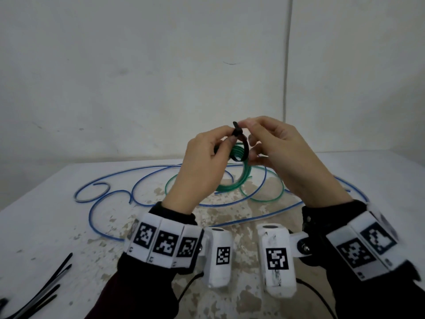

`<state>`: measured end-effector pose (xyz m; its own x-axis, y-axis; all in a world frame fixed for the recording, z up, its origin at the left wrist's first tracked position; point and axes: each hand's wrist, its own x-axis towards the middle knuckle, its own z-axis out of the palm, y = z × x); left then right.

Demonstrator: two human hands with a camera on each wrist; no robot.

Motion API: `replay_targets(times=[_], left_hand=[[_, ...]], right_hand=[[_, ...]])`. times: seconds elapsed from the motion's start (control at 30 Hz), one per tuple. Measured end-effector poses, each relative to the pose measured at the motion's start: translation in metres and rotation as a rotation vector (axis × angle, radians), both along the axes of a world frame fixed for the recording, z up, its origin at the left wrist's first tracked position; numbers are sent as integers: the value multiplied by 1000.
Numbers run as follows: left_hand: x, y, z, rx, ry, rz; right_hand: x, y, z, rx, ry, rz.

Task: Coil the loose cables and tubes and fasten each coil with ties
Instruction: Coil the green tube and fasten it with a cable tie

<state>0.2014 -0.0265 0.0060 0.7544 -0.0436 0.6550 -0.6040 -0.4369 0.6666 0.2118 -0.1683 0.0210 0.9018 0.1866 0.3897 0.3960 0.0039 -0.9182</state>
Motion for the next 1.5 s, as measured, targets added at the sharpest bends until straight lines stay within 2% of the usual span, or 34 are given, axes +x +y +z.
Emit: replay_targets(times=[0.1, 0.23, 0.47, 0.53, 0.63, 0.7, 1.1, 1.17, 1.27, 1.33, 1.5], left_hand=[[-6, 4, 6, 104, 38, -51], [-14, 1, 10, 129, 75, -153], [-26, -16, 14, 118, 264, -327], [-25, -17, 14, 78, 277, -313], [-24, -12, 13, 6, 301, -278], [-25, -11, 15, -17, 299, -269], [-29, -16, 18, -22, 231, -288], [-28, -18, 16, -55, 259, -287], [-24, -21, 12, -98, 279, -265], [-21, -19, 11, -111, 264, -256], [-22, -11, 14, -227, 278, -355]], right_hand=[[1, -5, 1, -45, -8, 8], [5, -12, 6, 67, 100, 44], [5, -24, 12, 256, -19, -194], [4, -21, 11, 262, -8, -141], [0, -22, 14, 82, 88, 70], [-2, -22, 13, 38, 90, 111], [1, -13, 7, 105, -94, -182], [2, -15, 8, 87, -44, -144], [0, -21, 12, 36, 110, 55], [-3, -21, 11, -2, 138, 165], [-5, -14, 13, 131, 102, 170]])
